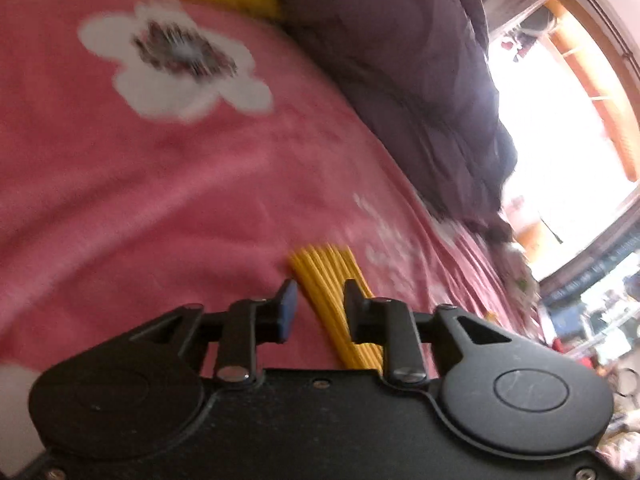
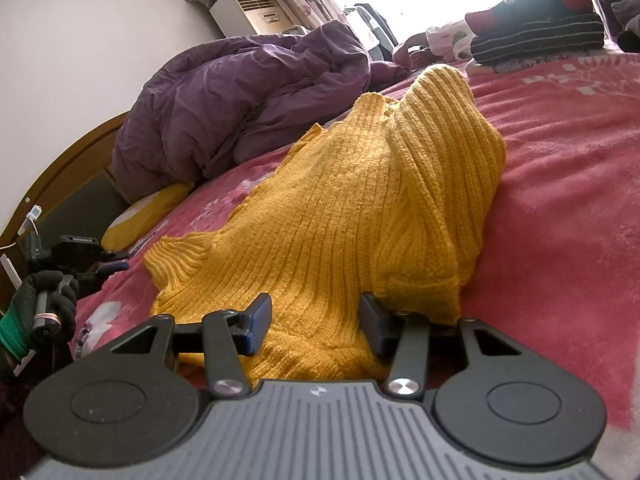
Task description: Fold clothes
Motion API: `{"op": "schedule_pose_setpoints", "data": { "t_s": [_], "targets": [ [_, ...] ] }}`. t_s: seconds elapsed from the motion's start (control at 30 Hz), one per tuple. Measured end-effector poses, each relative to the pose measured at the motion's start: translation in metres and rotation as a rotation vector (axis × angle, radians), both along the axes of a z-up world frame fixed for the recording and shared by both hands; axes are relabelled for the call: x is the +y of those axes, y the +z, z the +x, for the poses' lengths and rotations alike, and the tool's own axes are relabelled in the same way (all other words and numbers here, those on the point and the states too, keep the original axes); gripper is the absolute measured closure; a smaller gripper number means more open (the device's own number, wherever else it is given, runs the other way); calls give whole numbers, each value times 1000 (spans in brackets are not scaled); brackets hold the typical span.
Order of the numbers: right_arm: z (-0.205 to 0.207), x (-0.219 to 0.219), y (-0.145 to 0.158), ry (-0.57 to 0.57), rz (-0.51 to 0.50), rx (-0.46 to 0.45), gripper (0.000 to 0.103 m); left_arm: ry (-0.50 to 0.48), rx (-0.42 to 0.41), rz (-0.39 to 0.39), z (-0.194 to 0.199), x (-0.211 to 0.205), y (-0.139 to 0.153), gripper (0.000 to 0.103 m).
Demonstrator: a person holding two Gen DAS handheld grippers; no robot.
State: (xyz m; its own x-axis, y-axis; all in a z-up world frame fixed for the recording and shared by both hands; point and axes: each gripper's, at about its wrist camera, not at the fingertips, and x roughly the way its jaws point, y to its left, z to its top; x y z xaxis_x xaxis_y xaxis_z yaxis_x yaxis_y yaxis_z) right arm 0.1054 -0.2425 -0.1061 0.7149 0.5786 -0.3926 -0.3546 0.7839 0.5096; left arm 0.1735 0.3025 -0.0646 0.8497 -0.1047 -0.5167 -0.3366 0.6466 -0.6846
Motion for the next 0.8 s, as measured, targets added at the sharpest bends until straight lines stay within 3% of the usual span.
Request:
{"op": "schedule_pose_setpoints", "data": {
  "t_s": [0.13, 0.2, 0.23, 0.27, 0.43, 0.53, 0.73, 0.77, 0.8],
  "targets": [
    [0, -1, -1, 2, 6, -1, 54, -43, 24, -62, 15, -9, -16, 73],
    [0, -1, -1, 2, 8, -1, 54, -55, 6, -57, 21, -14, -17, 73],
    [0, -1, 0, 3, 9, -1, 54, -53, 1, -32, 22, -17, -15, 78],
    [0, -1, -1, 3, 10, -1, 54, -50, -4, -7, 23, -20, -13, 99],
    [0, -2, -1, 3, 14, -1, 54, 39, -42, 162, 7, -16, 12, 99],
    [1, -2, -1, 4, 14, -3, 55, 48, 16, 153, 16, -8, -7, 99],
    [2, -1, 0, 4, 8, -5, 54, 101, 65, 228, 16, -15, -2, 79],
    [1, -1, 0, 3, 3, -6, 54, 137, 81, 285, 13, -21, 7, 71],
    [1, 0, 0, 3, -3, -8, 54, 151, 86, 339, 10, -30, 17, 69]
  ]
}}
